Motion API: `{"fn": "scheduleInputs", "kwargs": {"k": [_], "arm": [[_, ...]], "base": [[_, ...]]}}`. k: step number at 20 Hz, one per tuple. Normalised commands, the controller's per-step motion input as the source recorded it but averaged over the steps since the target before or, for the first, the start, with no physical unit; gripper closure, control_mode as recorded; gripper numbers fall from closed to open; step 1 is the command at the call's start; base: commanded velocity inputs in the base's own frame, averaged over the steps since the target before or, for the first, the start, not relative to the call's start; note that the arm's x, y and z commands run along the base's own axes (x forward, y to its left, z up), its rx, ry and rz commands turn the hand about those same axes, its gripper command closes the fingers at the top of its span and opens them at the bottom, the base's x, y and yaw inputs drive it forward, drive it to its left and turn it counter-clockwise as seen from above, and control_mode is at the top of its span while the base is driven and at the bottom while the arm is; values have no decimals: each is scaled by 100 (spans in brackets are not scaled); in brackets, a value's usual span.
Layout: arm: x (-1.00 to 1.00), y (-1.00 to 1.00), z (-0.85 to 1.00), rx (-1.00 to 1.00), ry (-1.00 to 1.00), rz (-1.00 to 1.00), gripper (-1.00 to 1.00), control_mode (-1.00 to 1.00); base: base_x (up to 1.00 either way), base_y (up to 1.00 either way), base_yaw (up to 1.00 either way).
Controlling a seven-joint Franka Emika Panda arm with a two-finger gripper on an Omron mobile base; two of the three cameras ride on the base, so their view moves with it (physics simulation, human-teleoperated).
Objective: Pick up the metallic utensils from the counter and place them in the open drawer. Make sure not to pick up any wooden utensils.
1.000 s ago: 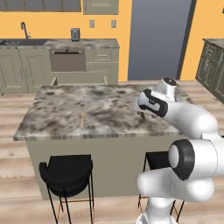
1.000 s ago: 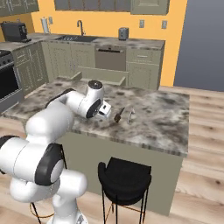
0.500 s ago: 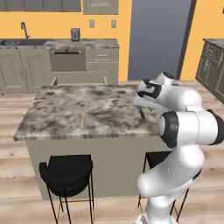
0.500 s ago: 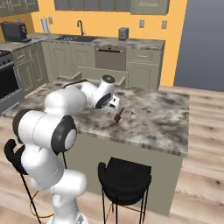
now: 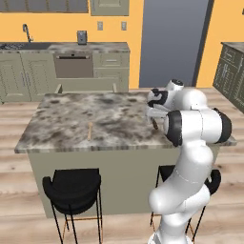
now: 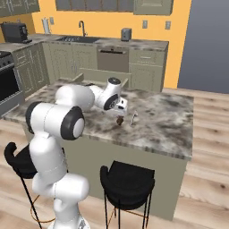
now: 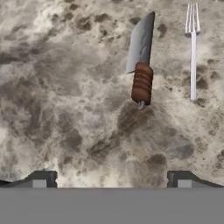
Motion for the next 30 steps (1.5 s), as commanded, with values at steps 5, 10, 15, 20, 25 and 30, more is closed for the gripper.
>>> {"fn": "scheduleInputs", "kwargs": {"k": [5, 10, 15, 20, 25, 30], "arm": [[31, 0, -40, -19, 14, 0, -100, -100], [35, -12, -24, -2, 0, 0, -100, -100], [41, -25, -19, 0, 3, 0, -100, -100], [29, -29, -21, 0, 7, 0, -100, -100], [27, -4, -14, 0, 3, 0, -100, -100], [29, -1, -16, 0, 4, 0, -100, -100]], "base": [[0, 0, 0], [0, 0, 0], [0, 0, 0], [0, 0, 0], [0, 0, 0], [0, 0, 0]]}}
